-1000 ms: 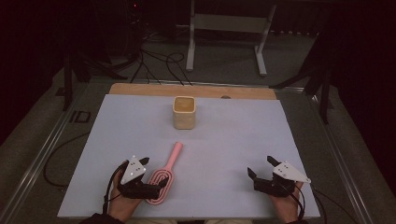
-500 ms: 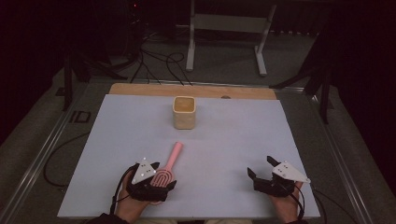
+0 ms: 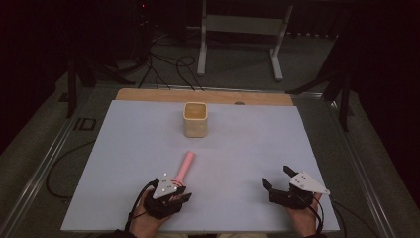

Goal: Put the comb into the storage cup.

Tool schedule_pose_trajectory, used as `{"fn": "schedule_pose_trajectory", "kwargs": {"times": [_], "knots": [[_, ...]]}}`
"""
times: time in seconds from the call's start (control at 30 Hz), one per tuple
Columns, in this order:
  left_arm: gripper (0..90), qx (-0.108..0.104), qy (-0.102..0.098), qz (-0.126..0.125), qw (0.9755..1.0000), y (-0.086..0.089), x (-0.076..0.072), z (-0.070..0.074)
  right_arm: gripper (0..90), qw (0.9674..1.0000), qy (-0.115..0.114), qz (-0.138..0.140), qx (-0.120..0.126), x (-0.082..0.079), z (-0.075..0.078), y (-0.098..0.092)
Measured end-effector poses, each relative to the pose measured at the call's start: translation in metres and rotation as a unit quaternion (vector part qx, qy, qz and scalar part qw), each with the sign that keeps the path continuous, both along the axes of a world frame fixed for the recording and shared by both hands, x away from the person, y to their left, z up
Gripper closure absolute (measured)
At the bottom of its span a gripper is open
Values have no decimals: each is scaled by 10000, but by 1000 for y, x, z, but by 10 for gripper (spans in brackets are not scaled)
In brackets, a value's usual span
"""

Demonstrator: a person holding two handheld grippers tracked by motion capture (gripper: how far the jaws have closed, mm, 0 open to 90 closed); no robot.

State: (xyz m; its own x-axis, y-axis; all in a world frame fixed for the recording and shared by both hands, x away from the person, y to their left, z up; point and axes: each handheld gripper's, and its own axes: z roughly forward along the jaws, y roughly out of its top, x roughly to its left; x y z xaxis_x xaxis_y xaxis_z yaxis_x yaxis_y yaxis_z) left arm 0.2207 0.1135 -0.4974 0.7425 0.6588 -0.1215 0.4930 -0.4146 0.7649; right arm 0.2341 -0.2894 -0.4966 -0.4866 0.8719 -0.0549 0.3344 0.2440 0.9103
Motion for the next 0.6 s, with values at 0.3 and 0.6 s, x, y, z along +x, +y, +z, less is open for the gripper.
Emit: {"fn": "schedule_pose_trajectory", "kwargs": {"times": [0.3, 0.6], "knots": [[900, 25, 134, -190, 9997, -5, -4, 2, 129, 10000, -22, 11, -5, 0, 0, 0], [900, 380, 361, -47, 9986, -5, 0, -5, 129, 10000, -17, -8, 2, 0, 0, -1]]}}
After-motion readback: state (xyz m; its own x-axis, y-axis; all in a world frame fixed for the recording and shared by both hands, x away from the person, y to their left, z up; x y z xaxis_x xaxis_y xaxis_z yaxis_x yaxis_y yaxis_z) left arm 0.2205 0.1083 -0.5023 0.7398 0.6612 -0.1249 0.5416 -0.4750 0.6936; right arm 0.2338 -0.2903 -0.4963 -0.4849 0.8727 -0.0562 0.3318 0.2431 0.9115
